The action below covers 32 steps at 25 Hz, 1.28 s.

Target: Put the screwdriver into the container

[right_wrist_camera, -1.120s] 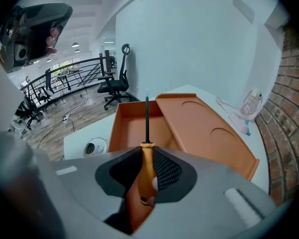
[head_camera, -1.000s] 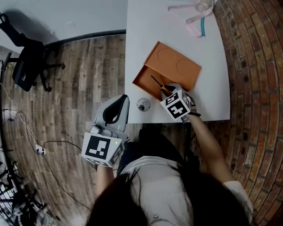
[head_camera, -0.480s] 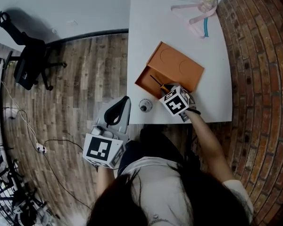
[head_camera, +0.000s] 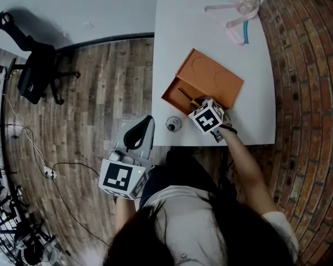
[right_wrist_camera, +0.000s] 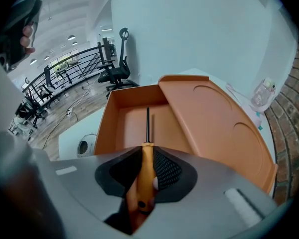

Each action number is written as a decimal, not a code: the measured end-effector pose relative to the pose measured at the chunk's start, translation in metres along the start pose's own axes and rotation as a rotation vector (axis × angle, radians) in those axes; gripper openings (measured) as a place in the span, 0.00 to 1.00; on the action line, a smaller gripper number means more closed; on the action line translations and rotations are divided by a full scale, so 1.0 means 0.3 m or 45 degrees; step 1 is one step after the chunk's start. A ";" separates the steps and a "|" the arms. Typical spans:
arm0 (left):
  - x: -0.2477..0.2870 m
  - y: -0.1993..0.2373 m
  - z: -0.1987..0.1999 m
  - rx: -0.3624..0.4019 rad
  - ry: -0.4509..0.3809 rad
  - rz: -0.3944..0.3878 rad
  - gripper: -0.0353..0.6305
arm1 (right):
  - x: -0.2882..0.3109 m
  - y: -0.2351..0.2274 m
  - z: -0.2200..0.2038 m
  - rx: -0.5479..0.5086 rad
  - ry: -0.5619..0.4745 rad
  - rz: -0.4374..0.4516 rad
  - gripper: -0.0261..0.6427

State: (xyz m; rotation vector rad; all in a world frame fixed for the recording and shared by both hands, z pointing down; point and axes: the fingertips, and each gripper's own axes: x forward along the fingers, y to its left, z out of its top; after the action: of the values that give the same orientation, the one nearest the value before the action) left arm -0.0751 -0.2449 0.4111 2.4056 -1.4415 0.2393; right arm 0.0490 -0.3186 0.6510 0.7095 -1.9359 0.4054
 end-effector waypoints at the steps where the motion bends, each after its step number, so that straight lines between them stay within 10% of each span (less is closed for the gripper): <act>1: 0.001 0.000 0.001 -0.003 0.001 0.000 0.06 | 0.000 0.000 0.000 -0.001 0.006 0.002 0.16; 32: -0.047 -0.024 0.007 0.045 0.001 -0.054 0.06 | -0.095 -0.020 0.055 0.009 -0.071 -0.129 0.19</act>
State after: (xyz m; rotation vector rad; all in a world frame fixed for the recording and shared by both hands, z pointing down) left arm -0.0754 -0.2309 0.4033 2.4611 -1.3961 0.2581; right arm 0.0509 -0.3237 0.6180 0.8269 -1.9422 0.3331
